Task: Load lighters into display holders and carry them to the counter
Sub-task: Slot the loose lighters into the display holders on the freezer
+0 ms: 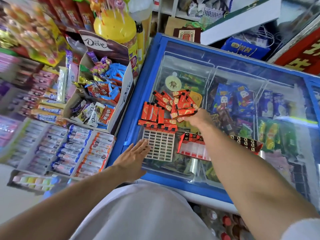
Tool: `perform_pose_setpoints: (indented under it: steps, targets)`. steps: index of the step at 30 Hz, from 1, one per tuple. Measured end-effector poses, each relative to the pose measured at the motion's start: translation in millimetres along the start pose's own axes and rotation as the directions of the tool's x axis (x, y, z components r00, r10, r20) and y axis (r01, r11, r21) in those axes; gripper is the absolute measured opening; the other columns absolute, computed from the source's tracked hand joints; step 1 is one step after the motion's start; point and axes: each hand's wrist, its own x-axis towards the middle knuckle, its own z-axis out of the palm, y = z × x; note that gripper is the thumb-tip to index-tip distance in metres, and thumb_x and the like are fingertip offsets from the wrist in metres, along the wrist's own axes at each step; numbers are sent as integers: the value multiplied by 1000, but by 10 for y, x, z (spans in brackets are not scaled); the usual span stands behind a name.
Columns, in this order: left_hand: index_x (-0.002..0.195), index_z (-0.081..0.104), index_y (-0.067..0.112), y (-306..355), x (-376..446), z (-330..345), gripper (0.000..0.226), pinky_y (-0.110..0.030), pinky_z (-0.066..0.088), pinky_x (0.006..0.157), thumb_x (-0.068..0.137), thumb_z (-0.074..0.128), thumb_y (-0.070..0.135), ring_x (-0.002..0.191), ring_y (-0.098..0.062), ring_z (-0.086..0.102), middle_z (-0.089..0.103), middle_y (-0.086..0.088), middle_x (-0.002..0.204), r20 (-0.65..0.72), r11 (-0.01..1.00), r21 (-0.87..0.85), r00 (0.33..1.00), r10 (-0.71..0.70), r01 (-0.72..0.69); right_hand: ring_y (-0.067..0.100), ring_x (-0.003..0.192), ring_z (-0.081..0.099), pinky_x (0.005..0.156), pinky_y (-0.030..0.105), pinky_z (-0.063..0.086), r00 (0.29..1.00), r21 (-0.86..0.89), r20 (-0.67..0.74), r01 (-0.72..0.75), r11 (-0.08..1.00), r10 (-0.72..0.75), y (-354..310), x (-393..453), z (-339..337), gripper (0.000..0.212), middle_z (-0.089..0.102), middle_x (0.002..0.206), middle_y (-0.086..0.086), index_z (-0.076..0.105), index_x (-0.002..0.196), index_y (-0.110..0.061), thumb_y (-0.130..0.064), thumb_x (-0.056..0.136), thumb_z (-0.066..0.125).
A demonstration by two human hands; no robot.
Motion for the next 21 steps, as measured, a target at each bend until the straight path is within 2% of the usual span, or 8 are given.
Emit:
perform_pose_setpoints:
  steps: [2,5,9,11,13,16,18,21]
  targets:
    - [160,-6,18,-5,1,3,95,-33,-13,119,96,57,47,151,-16,-22,-23,0,165,-1,1000,-11,1000,5,-5,25,93,68,80,36,54,1000,45,13,-25,999,25,5,86,-5,49,69,96,6,62,106,-6,-40,77,82]
    - [160,-7,19,-15,-12,11,96,-36,-10,123,95,58,46,151,-16,-23,-24,-1,165,5,1000,-16,1000,10,-10,17,70,61,66,32,53,998,58,0,-59,997,59,-15,117,-20,51,66,91,7,59,111,-4,-38,80,81]
    - [160,-7,18,-19,-7,2,98,-38,-5,126,94,59,47,150,-16,-24,-24,0,165,20,1000,-28,1000,12,-11,23,77,65,80,38,56,997,10,-22,-67,998,68,-67,114,43,74,69,109,11,56,123,-5,-50,72,85]
    - [160,-6,18,-24,-1,-16,98,-39,-4,126,94,59,48,150,-15,-24,-23,0,165,27,999,-33,1000,16,-15,23,74,63,80,38,56,998,-15,-23,-67,998,66,-108,123,54,75,70,109,12,56,124,-4,-49,72,85]
    - [160,-4,18,-38,7,-26,97,-39,-3,126,94,59,49,151,-15,-22,-22,0,165,34,999,-45,999,20,-18,23,71,64,73,36,56,998,-45,-11,-63,997,63,-144,122,39,72,69,107,12,55,124,-3,-46,74,85]
    - [161,-3,18,-59,24,-26,96,-39,-3,126,94,60,47,151,-15,-21,-19,0,166,32,997,-75,999,24,-21,25,81,68,67,33,53,999,-202,-28,37,979,-43,-139,90,-4,61,68,109,11,57,112,-8,-51,75,81]
    - [160,-3,18,-66,28,-12,95,-38,-4,126,95,60,45,151,-15,-21,-19,0,166,21,996,-92,999,25,-23,15,77,63,57,25,39,989,-358,-55,109,927,-137,-122,12,-59,49,70,99,8,58,98,-12,-54,78,77]
    - [160,-5,18,-60,20,27,95,-36,-7,125,95,58,43,150,-15,-24,-22,0,165,13,993,-114,1000,23,-21,13,71,60,66,26,38,963,-441,-96,186,878,-253,-60,-94,-137,47,66,85,-6,60,95,-19,-59,74,74]
